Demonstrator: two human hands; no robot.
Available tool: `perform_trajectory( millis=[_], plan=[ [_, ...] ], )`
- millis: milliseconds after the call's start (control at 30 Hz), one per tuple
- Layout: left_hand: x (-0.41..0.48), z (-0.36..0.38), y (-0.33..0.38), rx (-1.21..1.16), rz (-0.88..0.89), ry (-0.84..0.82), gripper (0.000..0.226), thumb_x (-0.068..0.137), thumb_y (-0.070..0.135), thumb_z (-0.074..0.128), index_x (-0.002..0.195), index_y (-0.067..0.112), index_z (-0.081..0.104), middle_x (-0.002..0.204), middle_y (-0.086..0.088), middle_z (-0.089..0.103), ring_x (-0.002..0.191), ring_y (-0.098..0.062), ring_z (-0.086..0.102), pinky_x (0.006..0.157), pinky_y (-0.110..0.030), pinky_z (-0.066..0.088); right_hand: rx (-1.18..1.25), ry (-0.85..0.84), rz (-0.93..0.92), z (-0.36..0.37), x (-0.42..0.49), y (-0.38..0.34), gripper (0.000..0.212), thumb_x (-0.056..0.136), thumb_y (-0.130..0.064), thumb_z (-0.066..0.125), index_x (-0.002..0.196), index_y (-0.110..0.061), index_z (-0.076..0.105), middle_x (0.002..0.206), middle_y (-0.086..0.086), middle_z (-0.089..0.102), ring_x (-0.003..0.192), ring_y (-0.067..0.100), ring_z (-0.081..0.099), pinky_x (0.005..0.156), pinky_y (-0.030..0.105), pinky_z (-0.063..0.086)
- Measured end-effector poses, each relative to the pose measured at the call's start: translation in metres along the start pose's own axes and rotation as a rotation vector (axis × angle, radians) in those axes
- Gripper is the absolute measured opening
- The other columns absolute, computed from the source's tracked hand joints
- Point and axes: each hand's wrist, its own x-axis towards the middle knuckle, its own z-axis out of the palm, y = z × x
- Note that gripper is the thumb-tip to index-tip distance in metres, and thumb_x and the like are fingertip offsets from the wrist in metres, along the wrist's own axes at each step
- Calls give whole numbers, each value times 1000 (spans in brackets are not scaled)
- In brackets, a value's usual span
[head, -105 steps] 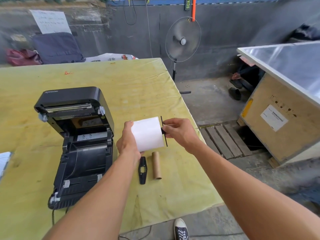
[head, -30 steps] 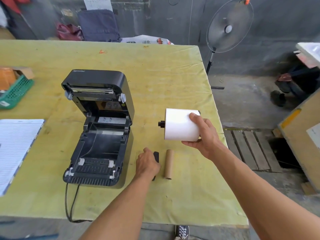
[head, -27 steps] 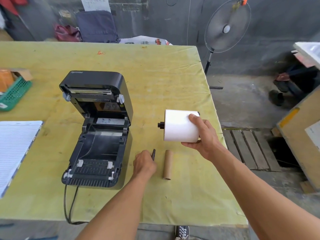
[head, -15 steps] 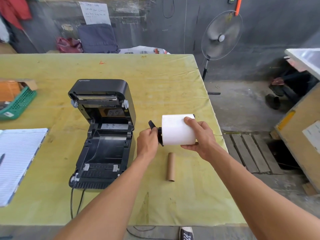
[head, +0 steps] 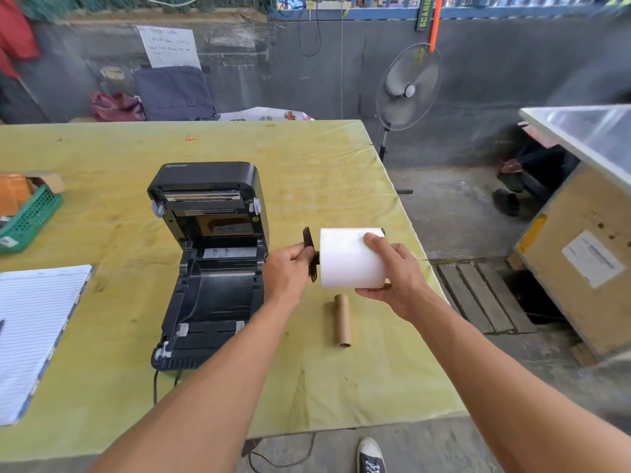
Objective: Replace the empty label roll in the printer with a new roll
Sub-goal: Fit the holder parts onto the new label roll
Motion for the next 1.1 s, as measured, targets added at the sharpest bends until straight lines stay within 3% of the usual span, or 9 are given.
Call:
perform_trajectory(
  millis=[100,233,300,367,500,633,800,900,1100],
  plan=[
    [-9,-1,4,-43,1,7,25,89,23,65,68,28,77,84,-12,76,82,-34,71,83,-54,55,37,19,-4,1,-8,3,63,60,-55,81,100,-15,53,116,10,60,99,34,66,64,47,62],
    [-17,-3,10,-112,-55,48,42,78,33,56,67,-8,59,66,-11,58,68,-18,53,82,-58,53,37,44,-23,2,-17,3,68,57,-56,82,102,-13,54,116,10,58,98,33,65,60,44,62],
    [-20,-2,17,-129,-44,71,39,80,28,56,55,-2,51,58,-6,49,61,-16,46,66,-49,55,53,51,-30,3,-20,3,70,60,-56,81,107,-11,55,117,9,58,99,33,65,61,45,62],
    [-24,-3,23,-64,13,97,45,86,25,57,45,13,44,47,5,40,52,-14,37,53,-31,36,68,56,-37,5,-23,2,69,62,-57,80,110,-13,56,118,9,58,100,33,65,63,47,62],
    [-27,-8,28,-8,102,128,33,92,21,63,59,18,67,52,7,60,53,-10,48,53,-26,37,89,41,-58,10,-26,-2,66,63,-58,79,111,-17,58,118,7,60,101,31,66,63,46,62],
    [-27,-9,32,51,168,208,25,92,13,61,70,13,74,49,9,56,45,-2,39,42,-12,28,86,34,-70,20,-28,-2,66,62,-58,79,110,-18,58,118,7,60,100,31,66,62,44,62],
    [-26,-16,31,55,230,199,30,91,11,49,77,18,75,62,7,69,54,0,51,55,-19,42,140,42,-46,29,-24,-1,66,59,-58,81,110,-20,60,119,8,60,101,34,66,64,47,62],
    [-13,-28,24,-95,121,75,28,94,6,54,113,10,74,105,5,75,97,-6,68,88,-26,55,130,25,-43,27,-20,-4,68,60,-58,81,113,-21,61,122,9,61,102,34,66,65,48,61],
    [7,-43,20,-208,47,-152,20,90,-4,65,100,10,75,96,-3,76,91,-18,72,77,-23,59,96,-26,-29,29,-17,-2,70,60,-59,80,117,-22,61,124,9,63,103,34,67,64,47,61]
  ],
)
